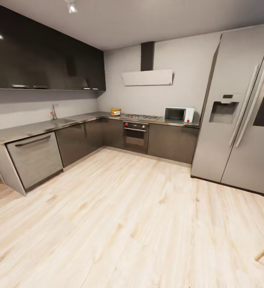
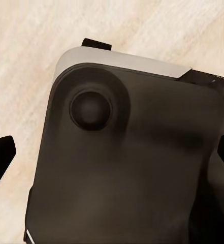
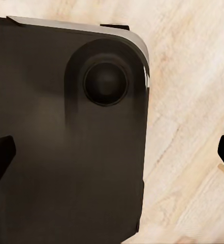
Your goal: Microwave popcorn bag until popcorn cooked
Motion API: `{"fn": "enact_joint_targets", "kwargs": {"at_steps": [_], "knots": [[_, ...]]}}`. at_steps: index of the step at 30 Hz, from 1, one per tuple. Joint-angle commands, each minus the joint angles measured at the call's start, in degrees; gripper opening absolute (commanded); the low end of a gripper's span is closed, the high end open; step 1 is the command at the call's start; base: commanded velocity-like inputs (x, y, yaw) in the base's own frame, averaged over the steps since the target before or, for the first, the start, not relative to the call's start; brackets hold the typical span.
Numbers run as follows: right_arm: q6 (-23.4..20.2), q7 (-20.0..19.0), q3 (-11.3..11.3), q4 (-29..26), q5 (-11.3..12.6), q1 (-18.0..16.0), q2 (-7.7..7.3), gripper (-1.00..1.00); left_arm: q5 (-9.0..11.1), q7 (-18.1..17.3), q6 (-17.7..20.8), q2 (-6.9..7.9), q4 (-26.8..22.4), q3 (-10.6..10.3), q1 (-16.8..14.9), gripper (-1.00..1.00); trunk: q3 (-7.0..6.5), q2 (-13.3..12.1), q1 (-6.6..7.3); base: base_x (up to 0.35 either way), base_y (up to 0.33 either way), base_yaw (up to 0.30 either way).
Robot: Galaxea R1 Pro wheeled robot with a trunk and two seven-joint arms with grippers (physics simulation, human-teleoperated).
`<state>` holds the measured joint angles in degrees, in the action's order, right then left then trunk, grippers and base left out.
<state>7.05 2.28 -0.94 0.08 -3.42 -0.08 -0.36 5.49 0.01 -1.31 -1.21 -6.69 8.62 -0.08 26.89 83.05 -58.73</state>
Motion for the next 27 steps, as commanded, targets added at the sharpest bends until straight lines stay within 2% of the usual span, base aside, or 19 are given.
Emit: {"fn": "enact_joint_targets", "kwargs": {"at_steps": [1, 9, 27], "knots": [[0.2, 0.2, -0.1, 0.0, -0.4, 0.0, 0.0, 1.0, 0.6, 0.0, -0.1, -0.02, 0.0, 0.1, 0.0, 1.0, 0.04, 0.0, 0.0, 0.0, 0.0, -0.287], [0.2, 0.2, -0.1, 0.0, -0.4, 0.0, -0.04, 1.0, 0.6, -0.1, 0.3, -0.02, 0.1, -0.2, 0.0, 1.0, 0.04, 0.0, 0.0, 0.053, 0.0, -0.262], [0.2, 0.3, 0.0, 0.0, -0.5, 0.0, 0.0, 1.0, 0.6, 0.1, 0.8, -0.06, 0.2, -0.3, 0.0, 1.0, 0.04, 0.0, 0.0, 0.32, 0.0, -0.008]]}}
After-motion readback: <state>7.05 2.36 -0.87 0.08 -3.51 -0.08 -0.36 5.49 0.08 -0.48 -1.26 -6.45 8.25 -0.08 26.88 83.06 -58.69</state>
